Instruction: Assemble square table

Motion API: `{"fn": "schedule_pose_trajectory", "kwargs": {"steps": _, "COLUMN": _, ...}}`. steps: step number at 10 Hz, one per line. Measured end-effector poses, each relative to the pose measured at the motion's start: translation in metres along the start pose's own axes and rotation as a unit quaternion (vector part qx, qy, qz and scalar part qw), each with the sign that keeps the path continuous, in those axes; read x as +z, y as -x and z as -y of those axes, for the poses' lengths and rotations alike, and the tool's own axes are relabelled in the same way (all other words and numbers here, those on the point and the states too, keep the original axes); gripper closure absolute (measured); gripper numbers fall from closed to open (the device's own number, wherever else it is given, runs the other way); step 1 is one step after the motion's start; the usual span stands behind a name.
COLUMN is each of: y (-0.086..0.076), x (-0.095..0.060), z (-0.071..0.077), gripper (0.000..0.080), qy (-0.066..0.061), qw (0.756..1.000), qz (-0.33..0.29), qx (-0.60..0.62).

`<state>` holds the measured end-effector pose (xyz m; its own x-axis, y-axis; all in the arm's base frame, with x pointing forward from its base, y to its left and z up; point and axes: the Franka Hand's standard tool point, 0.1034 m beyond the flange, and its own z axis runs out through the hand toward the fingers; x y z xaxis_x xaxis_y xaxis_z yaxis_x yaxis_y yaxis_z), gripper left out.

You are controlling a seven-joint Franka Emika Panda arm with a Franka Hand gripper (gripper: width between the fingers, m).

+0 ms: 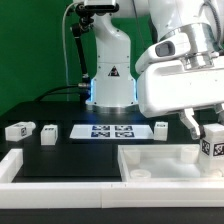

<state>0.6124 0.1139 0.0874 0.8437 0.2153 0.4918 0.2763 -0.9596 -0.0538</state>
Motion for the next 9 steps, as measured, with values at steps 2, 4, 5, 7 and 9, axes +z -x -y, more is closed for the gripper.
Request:
{"fn": "schedule_pose_trajectory", "kwargs": {"steps": 2, "y": -0.0017, "x": 0.0012, "z": -0.0008, "gripper": 0.0508, "qy": 0.009, "qw": 1.000, "qz": -0.013, "qx": 0.000}}
{"fn": "schedule_pose_trajectory", "kwargs": {"steps": 4, "y": -0.0031, "x": 0.0018, "z": -0.0008, "gripper": 0.0508, "qy": 0.017, "qw": 1.000, "qz": -0.025, "qx": -0.002}}
{"fn": "schedule_pose_trajectory", "kwargs": {"steps": 5, "y": -0.0028, "x": 0.0020, "z": -0.0012, "gripper": 0.0508, "qy": 0.017, "qw": 1.000, "qz": -0.025, "qx": -0.001}}
{"fn": "schedule_pose_trajectory", "kwargs": {"steps": 7, "y": -0.0026, "x": 0.0021, "z": -0.0013, "gripper": 0.0281, "qy": 0.017, "qw": 1.000, "qz": -0.024, "qx": -0.001}}
{"fn": "schedule_pose_trajectory", "kwargs": {"steps": 9, "y": -0.0023, "x": 0.0023, "z": -0.0014, "gripper": 0.0192, "qy": 0.017, "qw": 1.000, "qz": -0.024, "qx": -0.001}}
